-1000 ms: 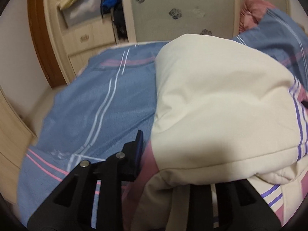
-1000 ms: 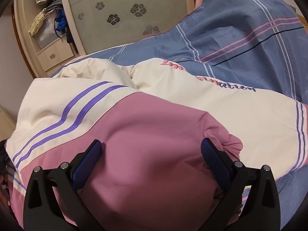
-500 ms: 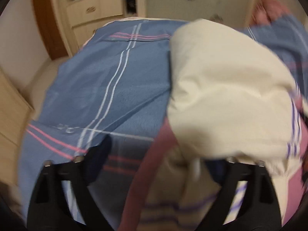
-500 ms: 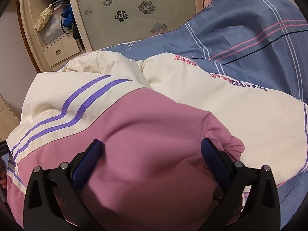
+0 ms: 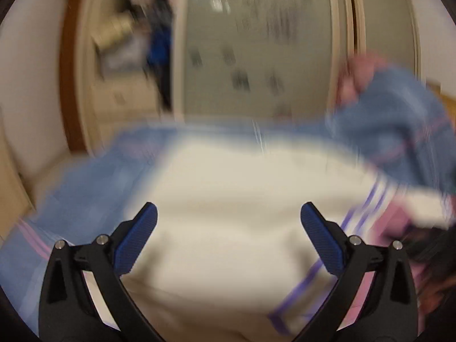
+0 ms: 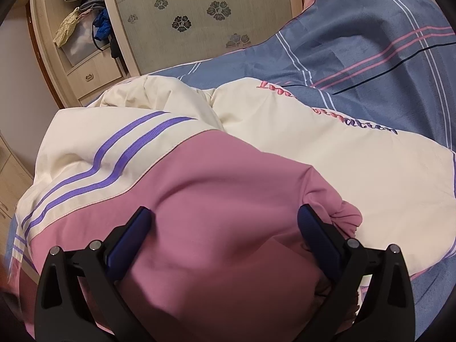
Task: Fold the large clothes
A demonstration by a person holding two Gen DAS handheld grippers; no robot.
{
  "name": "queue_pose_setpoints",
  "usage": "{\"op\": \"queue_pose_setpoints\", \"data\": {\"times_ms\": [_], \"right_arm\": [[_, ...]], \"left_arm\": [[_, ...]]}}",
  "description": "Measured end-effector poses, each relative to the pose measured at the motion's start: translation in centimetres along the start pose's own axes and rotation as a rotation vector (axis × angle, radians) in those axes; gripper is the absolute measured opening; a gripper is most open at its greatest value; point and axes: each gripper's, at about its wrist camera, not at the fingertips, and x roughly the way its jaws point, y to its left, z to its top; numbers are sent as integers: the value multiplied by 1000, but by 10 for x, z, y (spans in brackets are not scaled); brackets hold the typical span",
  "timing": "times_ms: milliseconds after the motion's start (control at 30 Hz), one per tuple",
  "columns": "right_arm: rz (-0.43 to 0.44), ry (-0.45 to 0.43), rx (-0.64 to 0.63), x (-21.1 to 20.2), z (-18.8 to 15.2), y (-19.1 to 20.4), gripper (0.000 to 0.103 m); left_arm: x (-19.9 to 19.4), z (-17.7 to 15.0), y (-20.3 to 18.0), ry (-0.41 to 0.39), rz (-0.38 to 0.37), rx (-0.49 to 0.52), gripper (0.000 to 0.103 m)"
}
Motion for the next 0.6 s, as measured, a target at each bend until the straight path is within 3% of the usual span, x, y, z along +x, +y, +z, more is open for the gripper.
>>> {"op": "queue_pose_setpoints", "data": {"times_ms": [33,67,133,233,267,300,367,467,533,600], "right_arm": [[7,-2,13,-2,1,-3,102],[17,2,25,-3,2,-7,102],[60,10,53,-10,4,-14,102],[169,20,116,-30,11,-34,102],[231,-16,181,-46,14,-52,102],[223,-58,247,-61,14,-71,102],[111,-165,406,-98,10,-124,102],[-25,-389,747,-155,-33,-225,102],[-34,-481,978,-171,-80,-285,102],[-10,-551,1128,-174,-116,-321,102]], "left_arm": [[35,-9,1,153,-38,-13,101],[36,0,5,169,-55,-37,101],[18,8,9,85,-69,-40,101],[25,3,6,105,-56,-38,101],[29,6,8,101,-54,-34,101],[31,7,8,98,-53,-34,101],[33,8,6,99,-60,-41,101],[26,-1,2,97,-58,-40,101],[22,-3,6,97,-58,-41,101],[21,-3,6,96,-57,-40,101]]}}
